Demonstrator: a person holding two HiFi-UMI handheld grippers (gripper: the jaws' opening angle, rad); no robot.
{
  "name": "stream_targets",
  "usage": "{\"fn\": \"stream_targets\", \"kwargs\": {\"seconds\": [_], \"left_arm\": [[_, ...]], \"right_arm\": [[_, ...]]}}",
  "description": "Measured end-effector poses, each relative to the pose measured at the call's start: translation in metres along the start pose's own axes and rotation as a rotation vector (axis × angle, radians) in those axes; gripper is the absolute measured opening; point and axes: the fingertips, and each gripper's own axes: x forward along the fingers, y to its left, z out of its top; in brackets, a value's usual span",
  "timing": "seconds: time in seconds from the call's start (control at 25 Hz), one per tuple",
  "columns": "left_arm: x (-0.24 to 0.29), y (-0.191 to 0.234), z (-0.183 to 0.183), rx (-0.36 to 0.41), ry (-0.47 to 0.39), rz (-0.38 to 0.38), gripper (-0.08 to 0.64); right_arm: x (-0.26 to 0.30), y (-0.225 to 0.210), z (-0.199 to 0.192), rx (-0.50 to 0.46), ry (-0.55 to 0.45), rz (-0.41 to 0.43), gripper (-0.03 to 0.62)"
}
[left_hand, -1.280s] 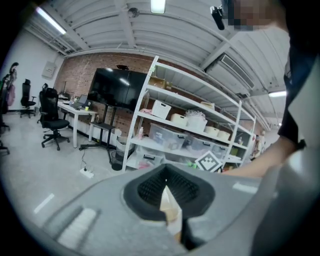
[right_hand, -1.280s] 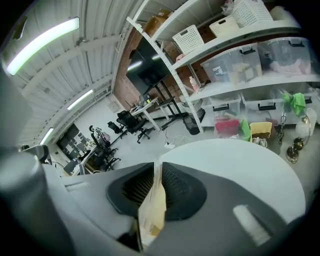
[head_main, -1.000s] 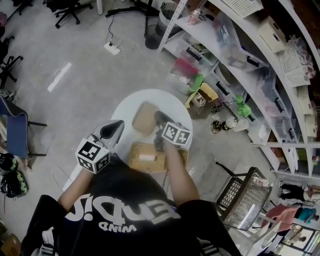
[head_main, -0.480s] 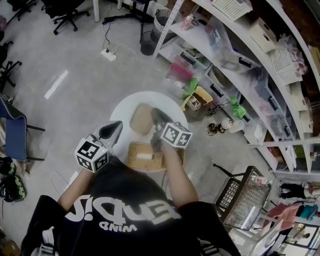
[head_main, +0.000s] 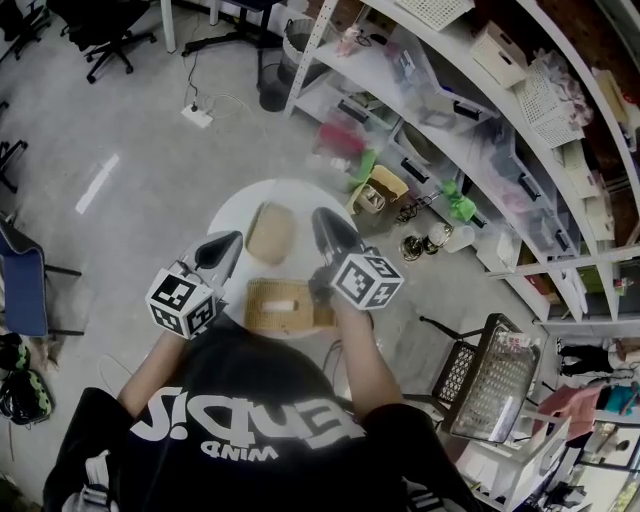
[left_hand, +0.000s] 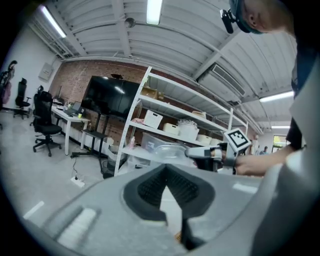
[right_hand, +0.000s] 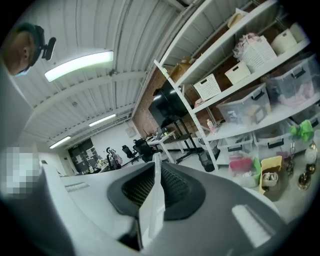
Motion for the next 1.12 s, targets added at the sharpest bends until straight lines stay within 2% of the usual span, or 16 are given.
{"fn": "stream_targets", "kwargs": {"seconds": [0.2, 0.44, 0.6, 0.88, 1.12], "left_arm": [[0.005, -0.009, 0.005, 0.011, -0.012, -0.001, 0.002], [0.013, -0.034, 0.006, 0.024, -0.009, -0.006, 0.002], [0.01, -0.051, 0.002, 0.034, -0.017, 0.019, 0.002], [-0.009, -0.092, -0.009, 0.034, -0.037, 0.08, 0.002], [-0.029, -0.108, -0.015, 0.033, -0.026, 0.113, 0.002]], "right_arm": [[-0.045, 0.004, 0.012, -0.121, -0.044, -0.066, 0.038], [-0.101, 0.001, 0.014, -0.19, -0.083, -0.113, 0.038], [-0.132, -0.005, 0.003, -0.248, -0.084, -0.139, 0.038], [-0.177, -0.019, -0.015, -0.236, -0.075, -0.126, 0.04], [-0.204, -0.013, -0.019, -0.27, -0.094, -0.138, 0.04]]}}
